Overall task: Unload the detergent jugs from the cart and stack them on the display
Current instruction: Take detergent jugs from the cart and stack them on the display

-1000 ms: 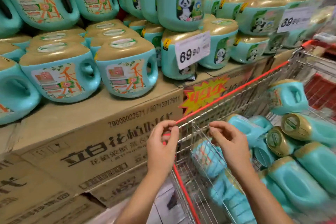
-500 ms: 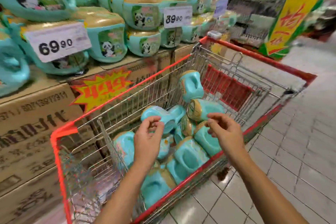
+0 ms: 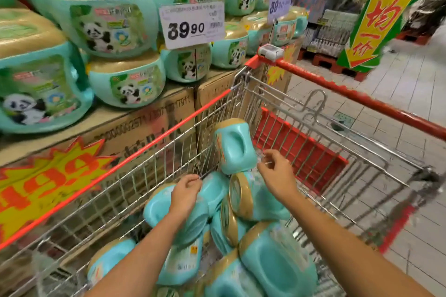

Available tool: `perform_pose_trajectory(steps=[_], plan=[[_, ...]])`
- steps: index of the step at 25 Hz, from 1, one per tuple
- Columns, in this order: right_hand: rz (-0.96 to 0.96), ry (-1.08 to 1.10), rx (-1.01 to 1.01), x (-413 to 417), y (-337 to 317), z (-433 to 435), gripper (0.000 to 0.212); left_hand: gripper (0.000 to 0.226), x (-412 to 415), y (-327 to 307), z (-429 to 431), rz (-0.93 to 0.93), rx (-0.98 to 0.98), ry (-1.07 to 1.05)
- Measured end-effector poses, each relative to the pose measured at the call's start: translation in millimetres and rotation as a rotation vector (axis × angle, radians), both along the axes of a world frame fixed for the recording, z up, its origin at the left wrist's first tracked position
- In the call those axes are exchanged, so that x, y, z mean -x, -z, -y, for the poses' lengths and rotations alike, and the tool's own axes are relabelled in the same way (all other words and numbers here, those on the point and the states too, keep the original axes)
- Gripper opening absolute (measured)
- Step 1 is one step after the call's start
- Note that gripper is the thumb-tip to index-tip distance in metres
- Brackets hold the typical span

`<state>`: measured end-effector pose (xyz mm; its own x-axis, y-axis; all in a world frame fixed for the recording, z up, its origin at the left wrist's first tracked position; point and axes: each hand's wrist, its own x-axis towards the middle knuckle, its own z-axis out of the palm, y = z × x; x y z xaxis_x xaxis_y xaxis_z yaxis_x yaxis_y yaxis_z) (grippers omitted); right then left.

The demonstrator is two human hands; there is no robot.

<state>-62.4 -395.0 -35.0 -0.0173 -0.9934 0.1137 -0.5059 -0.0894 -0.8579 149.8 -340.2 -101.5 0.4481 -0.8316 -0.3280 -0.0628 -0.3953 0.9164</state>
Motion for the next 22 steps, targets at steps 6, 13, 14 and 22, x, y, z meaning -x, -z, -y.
perform_pose_trajectory(steps=[6,13,14,22], plan=[[-0.152,-0.121,-0.013,-16.9,64.9,92.8,0.06,0.016,18.2,64.2,103.8,-0.186,-0.146,-0.003],[-0.05,-0.103,-0.021,-31.0,96.8,116.6,0.06,0.04,50.9,94.7,167.4,-0.728,-0.048,-0.188],[-0.06,-0.097,-0.02,-31.8,97.9,116.7,0.06,0.043,53.7,95.1,171.1,-0.829,-0.019,-0.198],[0.133,-0.063,-0.116,-23.2,82.5,111.5,0.049,0.04,56.8,64.1,145.0,-0.912,0.133,-0.232]])
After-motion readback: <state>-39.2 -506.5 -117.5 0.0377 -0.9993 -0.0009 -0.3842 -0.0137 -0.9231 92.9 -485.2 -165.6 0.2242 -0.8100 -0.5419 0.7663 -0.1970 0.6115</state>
